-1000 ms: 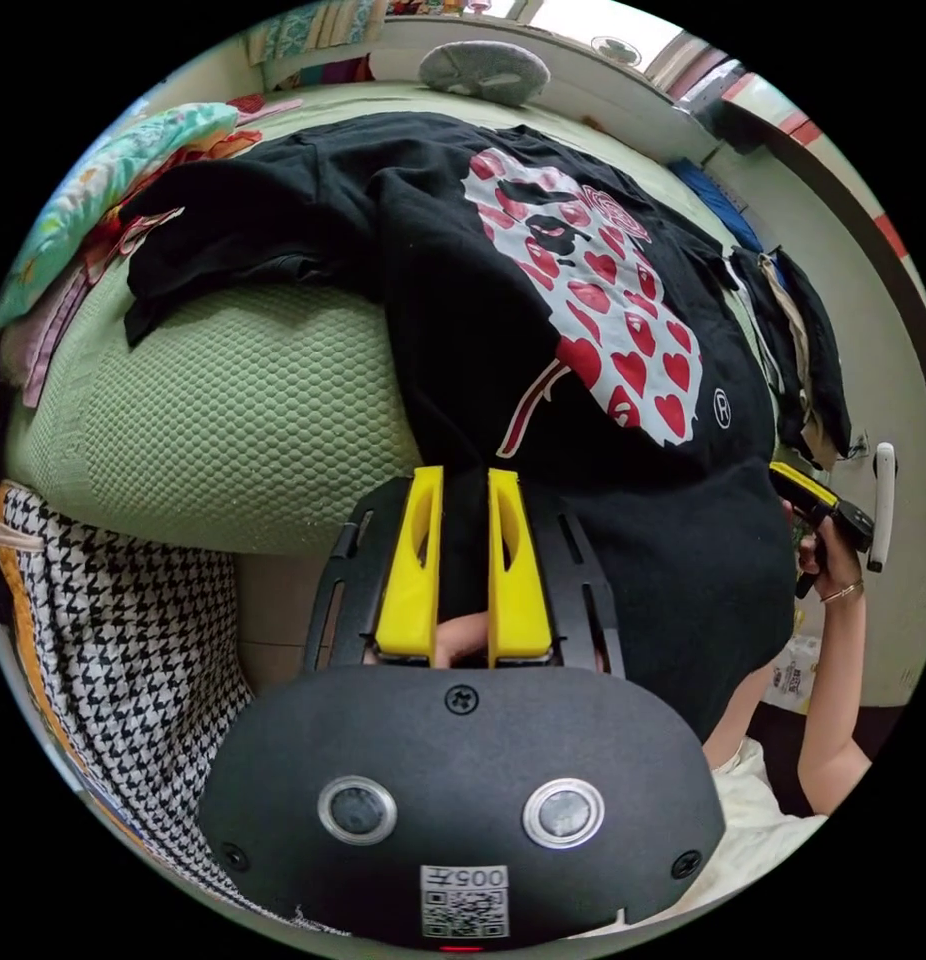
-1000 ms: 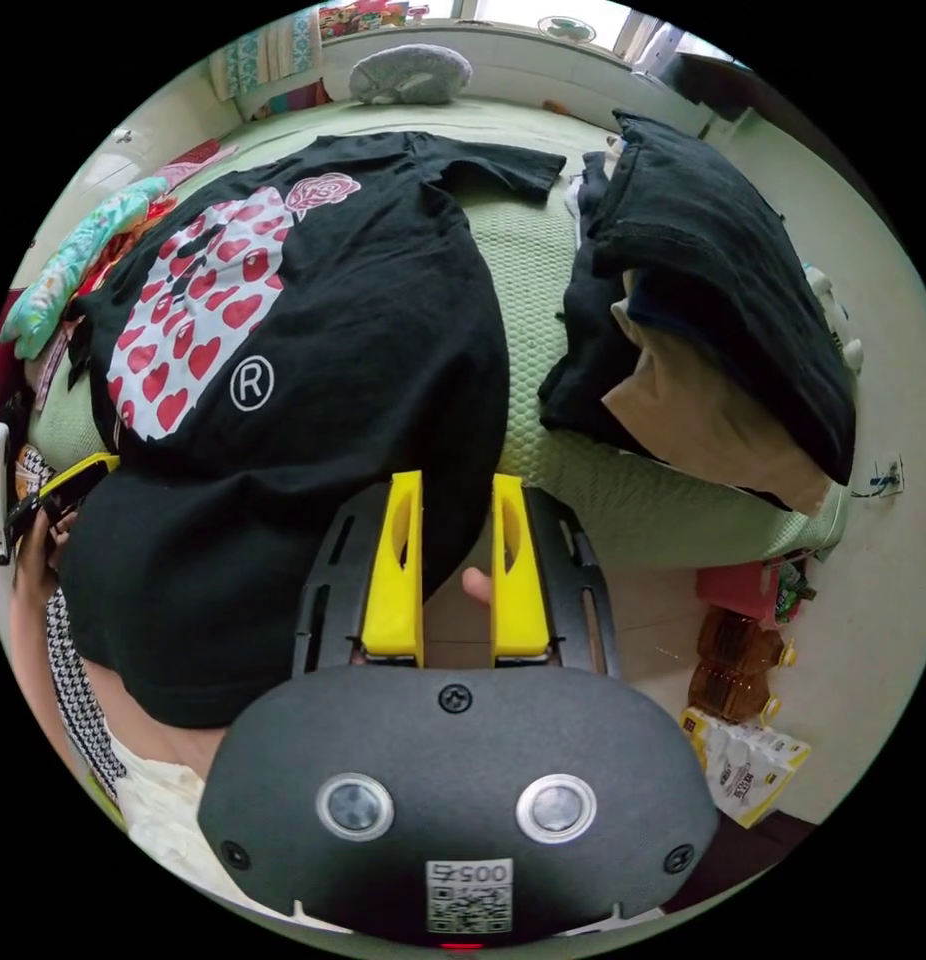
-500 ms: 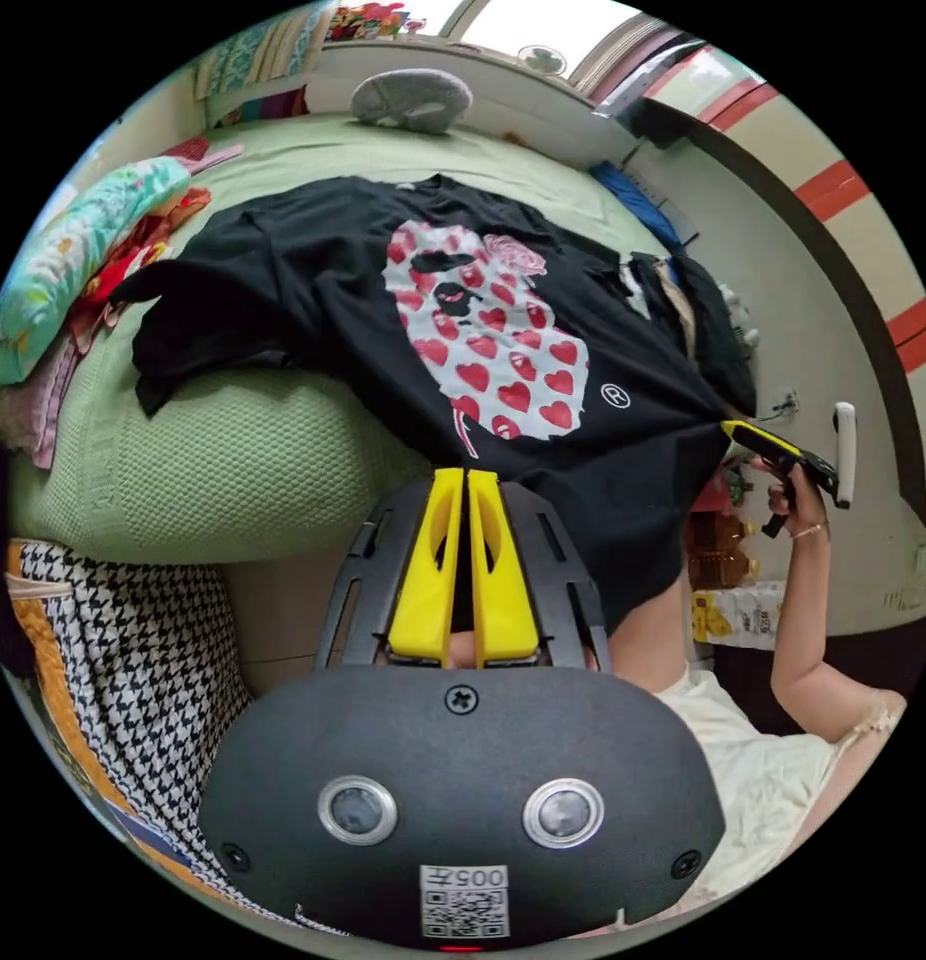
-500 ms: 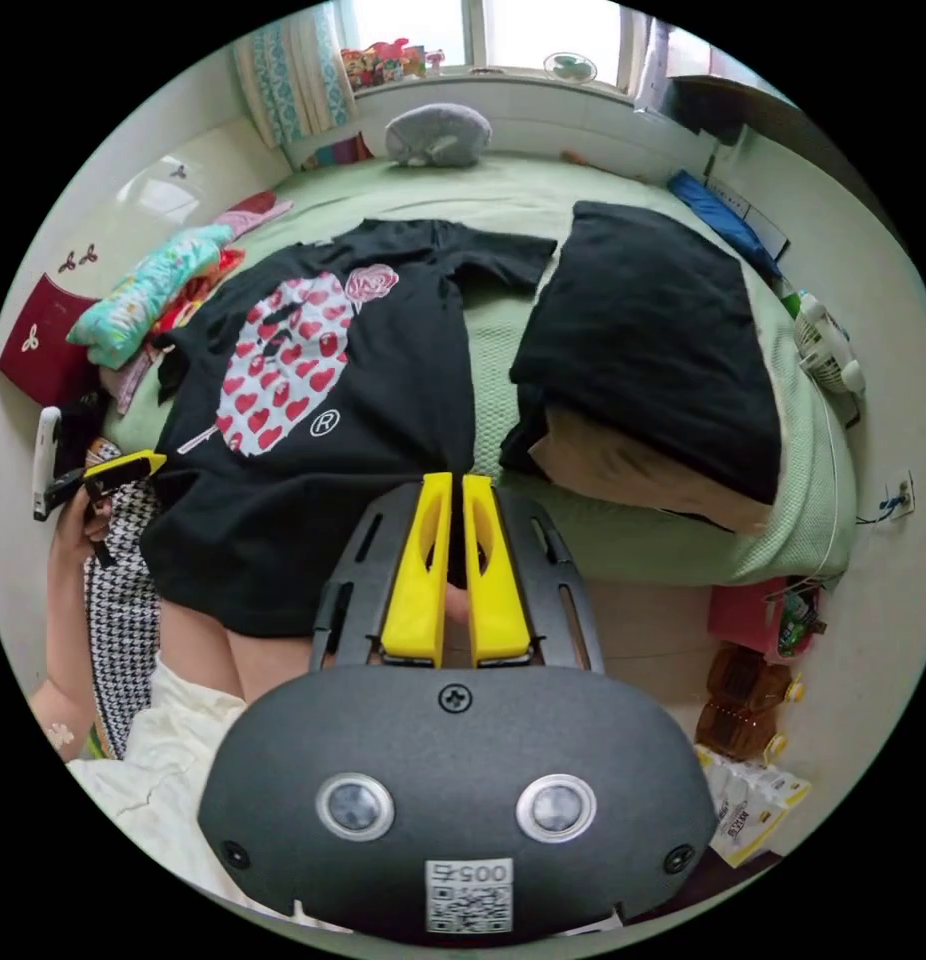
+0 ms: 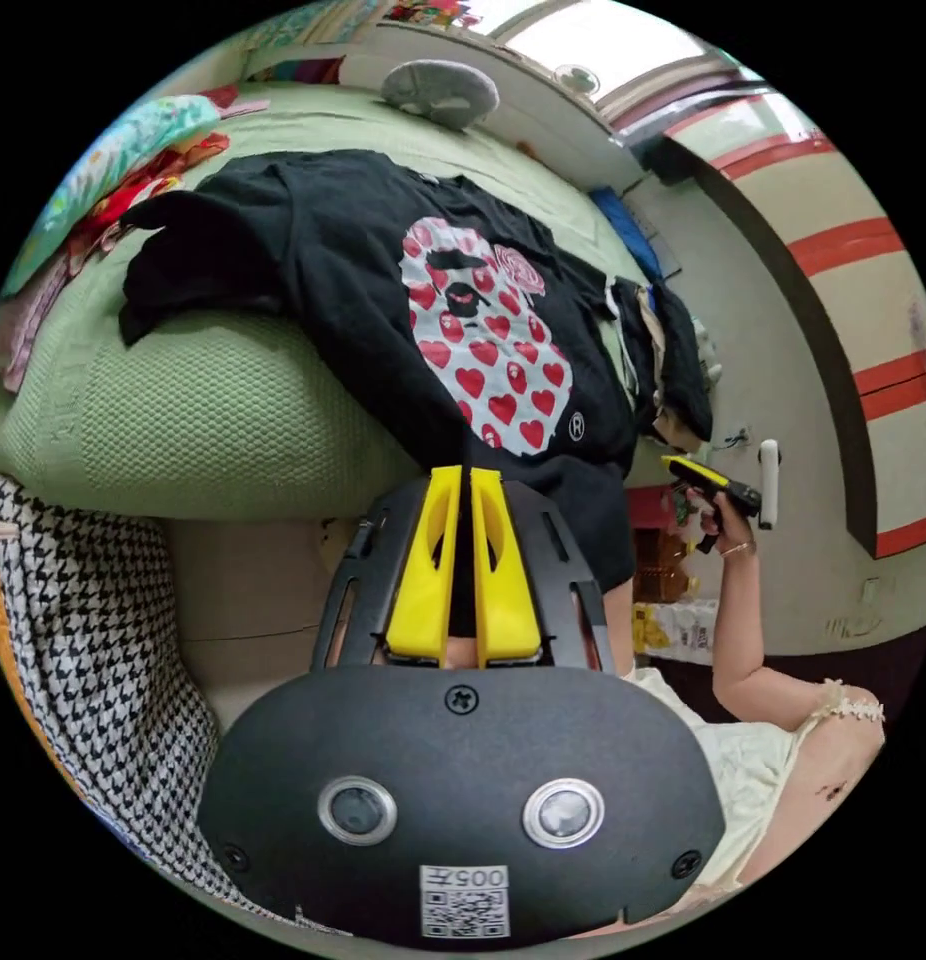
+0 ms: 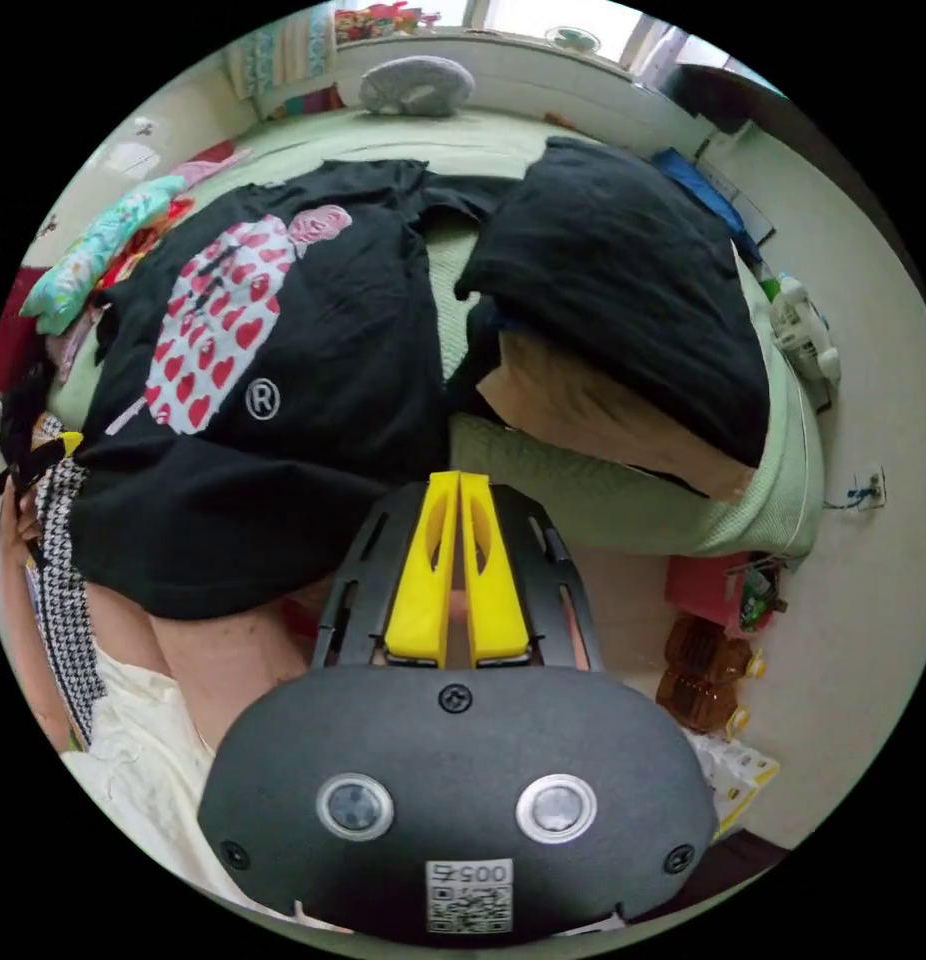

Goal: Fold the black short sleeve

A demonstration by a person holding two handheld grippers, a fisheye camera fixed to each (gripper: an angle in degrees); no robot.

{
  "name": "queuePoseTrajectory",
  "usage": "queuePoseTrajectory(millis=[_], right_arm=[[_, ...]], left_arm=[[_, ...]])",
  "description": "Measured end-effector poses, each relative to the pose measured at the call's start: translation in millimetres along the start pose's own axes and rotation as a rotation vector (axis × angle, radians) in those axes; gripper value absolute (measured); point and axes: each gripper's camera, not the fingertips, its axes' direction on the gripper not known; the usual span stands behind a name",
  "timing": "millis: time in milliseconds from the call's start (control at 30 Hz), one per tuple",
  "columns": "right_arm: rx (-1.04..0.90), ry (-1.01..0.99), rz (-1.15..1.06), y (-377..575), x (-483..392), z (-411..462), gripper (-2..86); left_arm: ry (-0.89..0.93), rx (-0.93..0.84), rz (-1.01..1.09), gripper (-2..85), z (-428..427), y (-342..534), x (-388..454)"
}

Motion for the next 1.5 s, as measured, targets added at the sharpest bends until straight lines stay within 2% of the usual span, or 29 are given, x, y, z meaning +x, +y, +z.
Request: queuePoseTrajectory(millis=[133, 333, 467, 600, 767, 867, 933, 1067, 1167, 1333, 1400, 1500], right_arm=[[0.106, -0.185, -0.099, -33, -30, -14, -0.9], [0.005, -0.178, -0.209, -97, -99, 33, -0.9], [-0.058, -0.147, -0.276, -113, -132, 59, -0.9], [-0.081, -0.109, -0.306, -122, -148, 77, -1.1], [-0.099, -0.215, -0.255, -135, -135, 82, -1.2], [-0.11, -0.277, -0.215, -142, -127, 85, -1.3], [-0.109, -0.275, -0.22, -145, -129, 86, -1.3], [-0.101, -0.212, -0.264, -148, -141, 84, -1.3], [-0.094, -0.168, -0.292, -149, -150, 84, -1.2], [-0.084, -0.169, -0.276, -153, -154, 84, -1.2], [-0.085, -0.177, -0.268, -154, -154, 84, -1.2], [-0.087, -0.184, -0.264, -156, -155, 83, -1.2]], left_arm=[[-0.068, 0.159, -0.046, 3.5, -46, -10, -31], [-0.274, 0.282, -0.155, 7.1, -89, -61, -95], [-0.287, 0.329, -0.204, 9.9, -104, -97, -139], [-0.28, 0.29, -0.257, 12.6, -106, -135, -184], [-0.178, 0.282, -0.334, 13.2, -101, -163, -220], [-0.118, 0.289, -0.378, 10.6, -104, -178, -232], [-0.095, 0.281, -0.379, 5.4, -111, -190, -233], [-0.212, 0.257, -0.269, 3.7, -133, -216, -209], [-0.307, 0.175, -0.174, 3.3, -149, -243, -181], [-0.641, -0.009, -0.207, 4.9, -130, -277, -174], [-0.685, -0.014, -0.278, 4.5, -124, -276, -183], [-0.578, 0.038, -0.347, 5.6, -124, -265, -200]])
